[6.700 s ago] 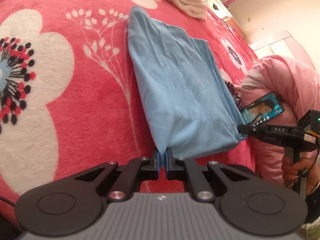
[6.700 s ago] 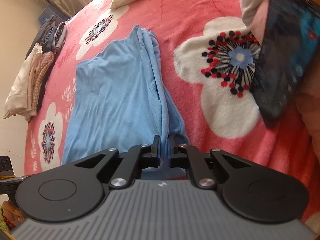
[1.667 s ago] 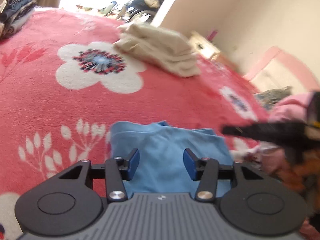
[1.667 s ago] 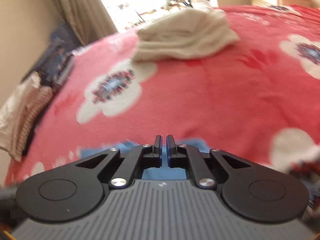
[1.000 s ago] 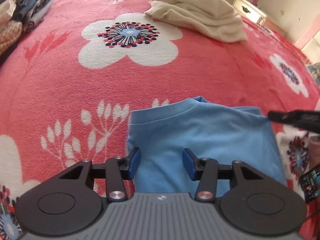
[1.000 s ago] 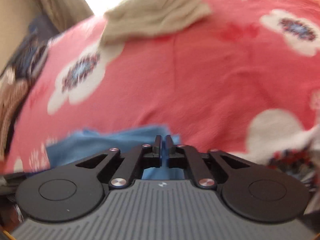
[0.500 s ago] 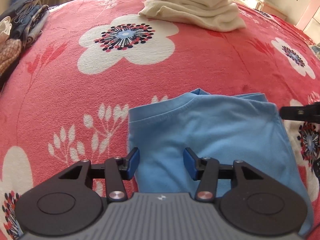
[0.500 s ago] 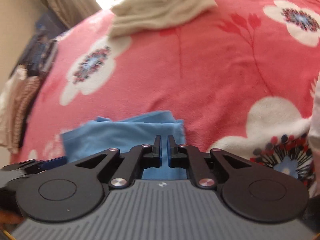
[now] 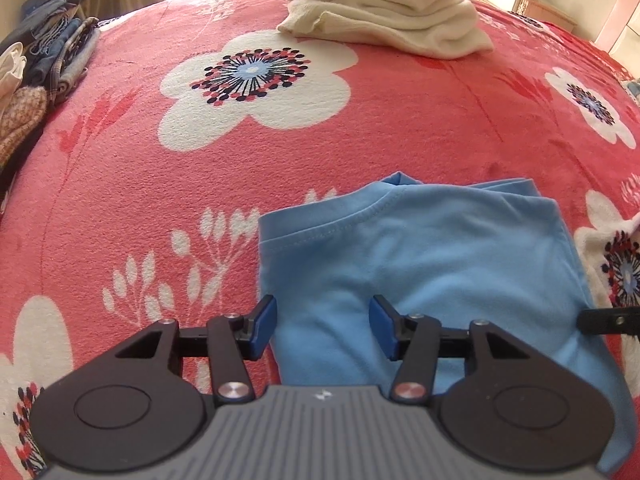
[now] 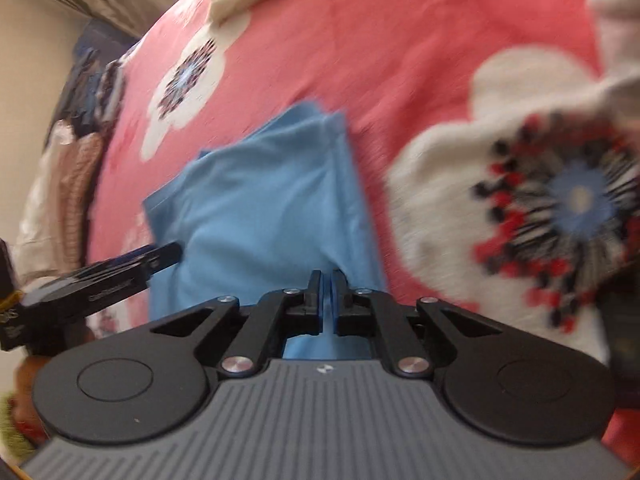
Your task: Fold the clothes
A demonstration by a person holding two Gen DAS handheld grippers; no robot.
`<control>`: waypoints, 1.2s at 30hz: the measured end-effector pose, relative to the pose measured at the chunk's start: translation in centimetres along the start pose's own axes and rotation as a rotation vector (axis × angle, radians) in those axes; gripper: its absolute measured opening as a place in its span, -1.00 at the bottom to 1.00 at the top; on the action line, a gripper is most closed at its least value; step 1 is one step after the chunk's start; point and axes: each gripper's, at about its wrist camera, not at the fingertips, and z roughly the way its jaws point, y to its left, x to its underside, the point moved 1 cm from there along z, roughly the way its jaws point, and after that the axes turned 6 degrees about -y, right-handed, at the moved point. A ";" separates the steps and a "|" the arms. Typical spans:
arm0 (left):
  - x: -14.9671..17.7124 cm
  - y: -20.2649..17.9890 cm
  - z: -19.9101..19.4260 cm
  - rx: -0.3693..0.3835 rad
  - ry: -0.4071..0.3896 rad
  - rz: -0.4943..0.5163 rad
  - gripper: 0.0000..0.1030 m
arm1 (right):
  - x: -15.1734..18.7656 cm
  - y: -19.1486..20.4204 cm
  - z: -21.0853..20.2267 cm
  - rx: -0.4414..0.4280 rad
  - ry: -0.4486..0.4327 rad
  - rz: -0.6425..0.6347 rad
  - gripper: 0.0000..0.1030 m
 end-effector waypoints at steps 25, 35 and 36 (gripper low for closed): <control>0.0 -0.4 0.0 -0.041 0.002 0.018 0.10 | 1.8 2.0 -1.8 0.000 -0.010 -0.046 -0.88; 0.1 -0.4 -0.1 -0.044 0.000 0.024 0.14 | 3.8 1.9 -0.3 -0.014 0.068 -0.042 -0.88; 0.1 -0.4 -0.1 -0.044 0.000 0.025 0.14 | 3.8 1.8 -0.3 -0.014 0.070 -0.038 -0.88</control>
